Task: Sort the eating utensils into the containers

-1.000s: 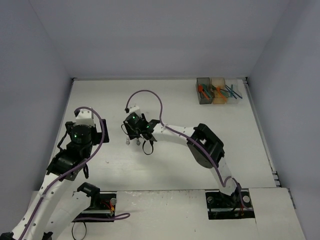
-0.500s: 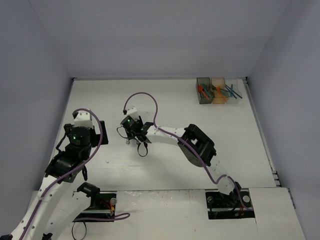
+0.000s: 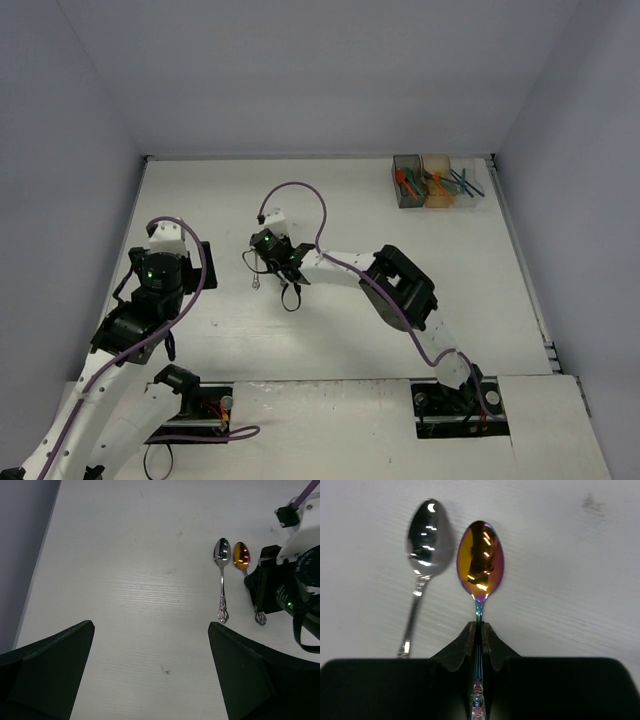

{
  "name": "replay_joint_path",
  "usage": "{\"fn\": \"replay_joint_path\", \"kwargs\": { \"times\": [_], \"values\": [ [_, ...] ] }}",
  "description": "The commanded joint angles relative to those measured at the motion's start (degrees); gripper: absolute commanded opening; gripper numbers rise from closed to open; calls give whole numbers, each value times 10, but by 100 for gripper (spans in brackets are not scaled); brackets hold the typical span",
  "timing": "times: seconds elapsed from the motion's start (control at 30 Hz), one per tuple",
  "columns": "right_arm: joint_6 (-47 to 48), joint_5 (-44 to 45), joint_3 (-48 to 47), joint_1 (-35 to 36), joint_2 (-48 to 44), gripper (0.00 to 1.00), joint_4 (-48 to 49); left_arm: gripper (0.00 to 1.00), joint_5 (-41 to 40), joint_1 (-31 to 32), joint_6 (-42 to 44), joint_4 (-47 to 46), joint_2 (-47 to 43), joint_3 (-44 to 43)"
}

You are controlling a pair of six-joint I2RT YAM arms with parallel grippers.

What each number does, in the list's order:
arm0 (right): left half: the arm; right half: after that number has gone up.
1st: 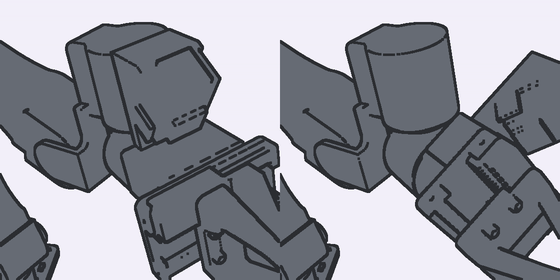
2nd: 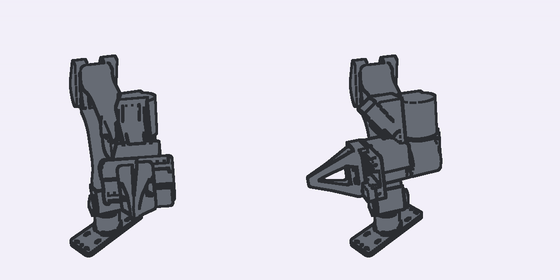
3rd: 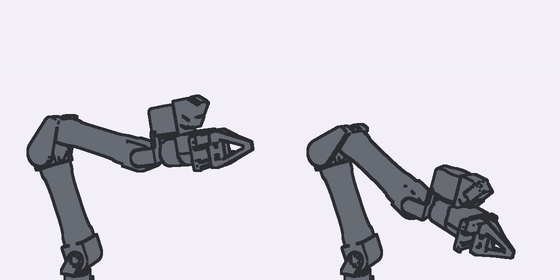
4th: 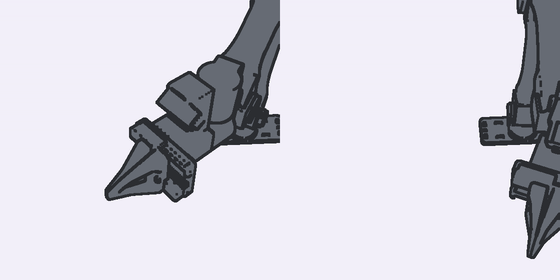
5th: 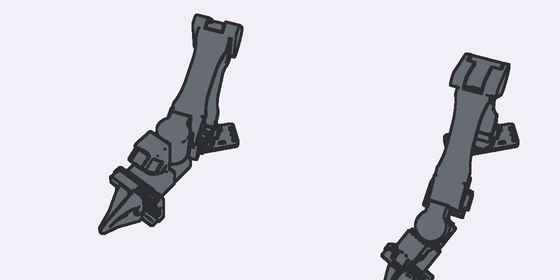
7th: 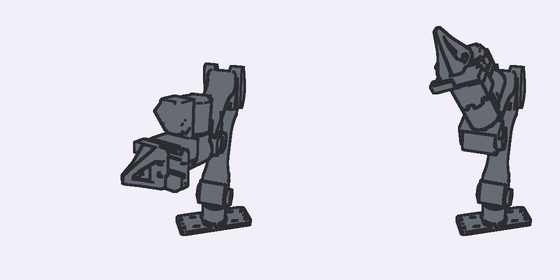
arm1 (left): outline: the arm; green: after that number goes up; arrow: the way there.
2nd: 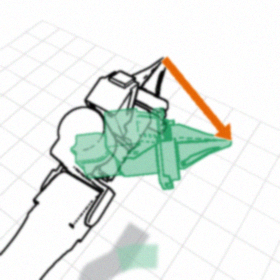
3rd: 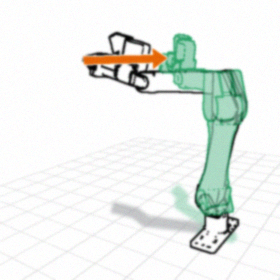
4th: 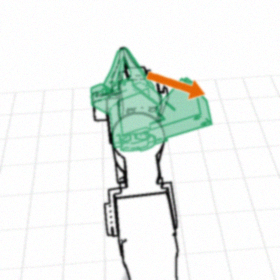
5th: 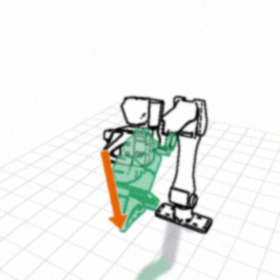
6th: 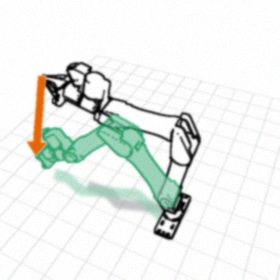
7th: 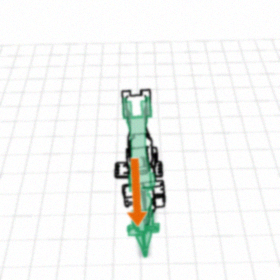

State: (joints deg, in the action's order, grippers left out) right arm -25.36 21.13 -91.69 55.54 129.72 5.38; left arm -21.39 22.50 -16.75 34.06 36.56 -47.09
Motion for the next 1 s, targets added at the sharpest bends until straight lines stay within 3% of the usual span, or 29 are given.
{"fn": "replay_joint_path", "kwargs": {
  "times": [0.0, 0.23, 0.47, 0.7, 0.97],
  "values": [
    [16, 31, 64, -59, -73, 0, -30, 97, -13, 4, 1, -30, 9, 0],
    [146, -6, 125, -146, -183, 0, -31, 97, -6, 5, 4, -37, 14, 3],
    [326, -94, 91, -286, -265, 0, -45, 97, 10, 5, 9, -45, 27, 4],
    [392, -144, -22, -406, -209, 0, -68, 97, 30, 4, 14, -49, 50, 3],
    [397, -180, -127, -470, -102, 0, -70, 97, 41, 4, 14, -49, 64, 3]
  ]
}}
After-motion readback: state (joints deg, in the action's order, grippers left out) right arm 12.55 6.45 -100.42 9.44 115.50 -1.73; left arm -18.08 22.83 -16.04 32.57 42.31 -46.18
